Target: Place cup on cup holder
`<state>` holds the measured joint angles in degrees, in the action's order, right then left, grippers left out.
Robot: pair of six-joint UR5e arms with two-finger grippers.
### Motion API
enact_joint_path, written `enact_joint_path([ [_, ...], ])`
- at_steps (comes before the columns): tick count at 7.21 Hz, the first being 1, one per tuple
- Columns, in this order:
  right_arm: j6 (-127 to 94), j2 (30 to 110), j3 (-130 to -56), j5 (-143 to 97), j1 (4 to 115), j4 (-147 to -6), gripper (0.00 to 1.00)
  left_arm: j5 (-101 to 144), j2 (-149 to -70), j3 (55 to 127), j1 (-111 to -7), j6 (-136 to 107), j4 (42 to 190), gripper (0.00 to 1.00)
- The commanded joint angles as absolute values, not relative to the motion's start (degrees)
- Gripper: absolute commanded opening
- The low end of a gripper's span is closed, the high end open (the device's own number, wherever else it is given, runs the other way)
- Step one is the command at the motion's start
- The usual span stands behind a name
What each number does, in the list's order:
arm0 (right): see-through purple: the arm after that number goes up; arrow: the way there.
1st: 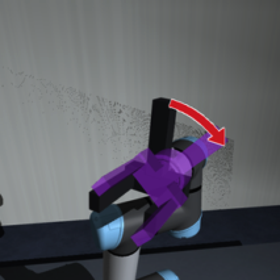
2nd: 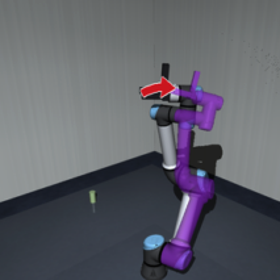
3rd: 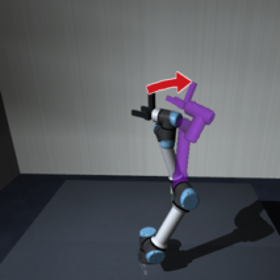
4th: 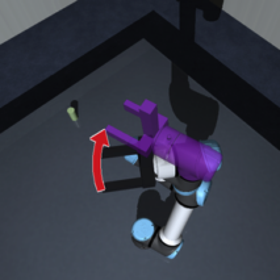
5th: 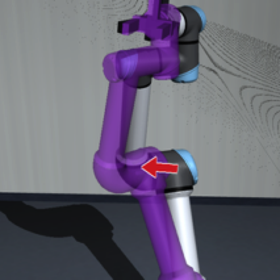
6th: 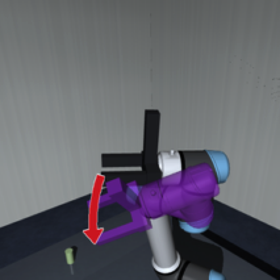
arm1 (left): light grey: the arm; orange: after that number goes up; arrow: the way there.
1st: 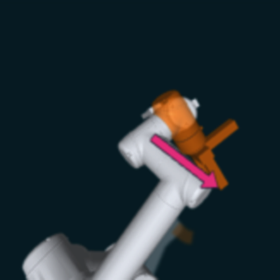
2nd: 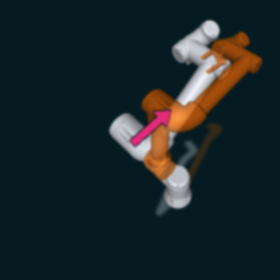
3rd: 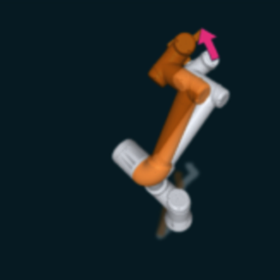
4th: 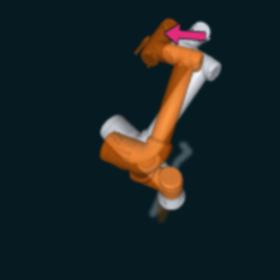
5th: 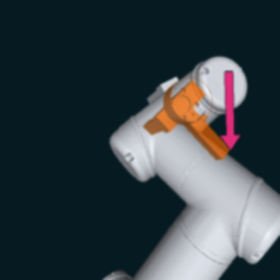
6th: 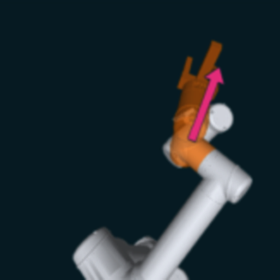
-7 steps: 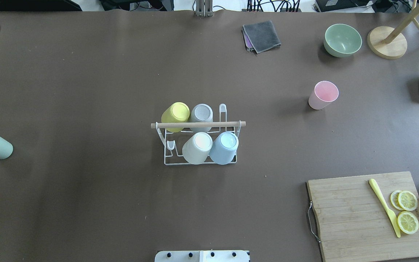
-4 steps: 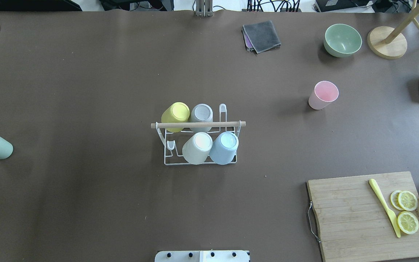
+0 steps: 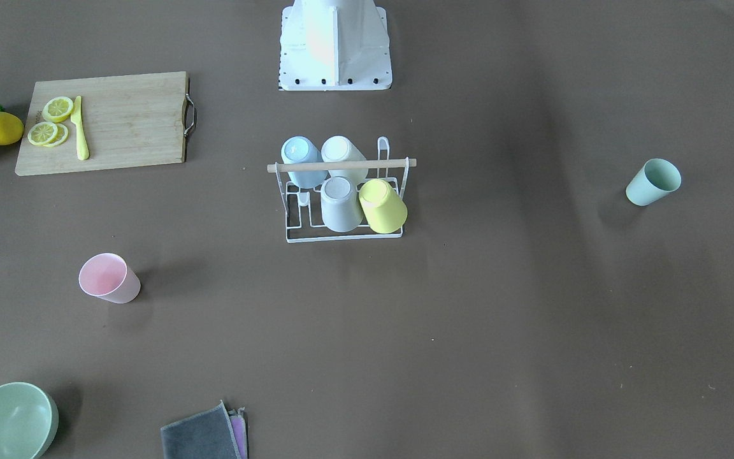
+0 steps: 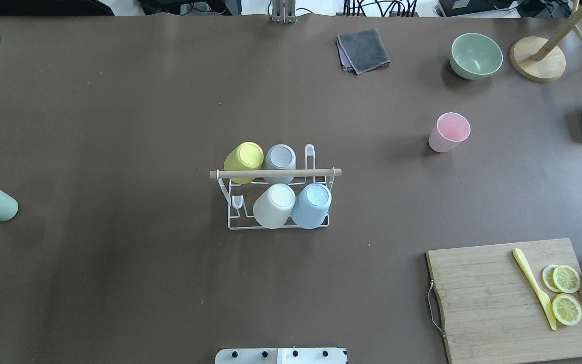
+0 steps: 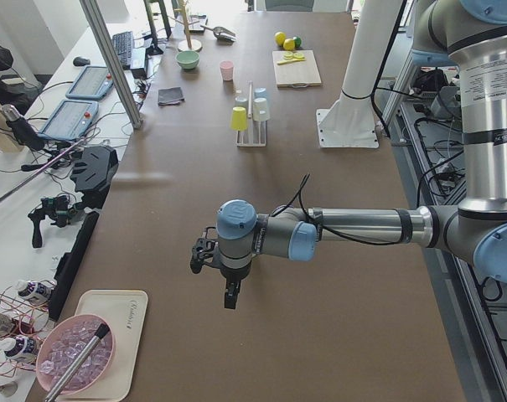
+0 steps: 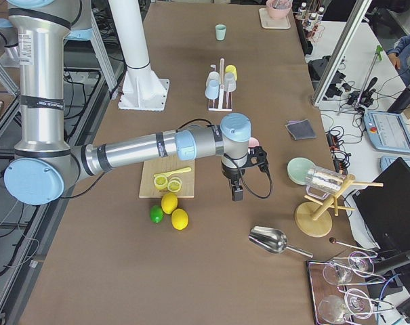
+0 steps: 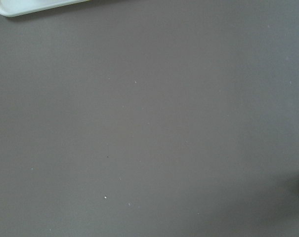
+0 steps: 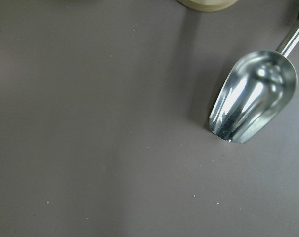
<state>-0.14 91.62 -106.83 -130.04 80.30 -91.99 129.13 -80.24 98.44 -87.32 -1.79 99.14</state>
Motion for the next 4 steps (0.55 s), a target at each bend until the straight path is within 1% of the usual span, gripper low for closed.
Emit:
enact_joint_path([
  [1,-0.6,85.7,-106.8,-126.8,73.2,-96.0,1.0,129.2,-80.2,98.7,-87.3,-1.8,99.1,0.98],
  [3,0.1,77.3,-106.8,-121.5,67.4,-106.2,1.0,129.2,-80.2,98.6,-87.3,-1.8,99.1,0.98],
  [4,0.1,74.7,-106.6,-117.3,63.5,-108.3,1.0,129.2,-80.2,98.6,-87.3,-1.8,99.1,0.98],
])
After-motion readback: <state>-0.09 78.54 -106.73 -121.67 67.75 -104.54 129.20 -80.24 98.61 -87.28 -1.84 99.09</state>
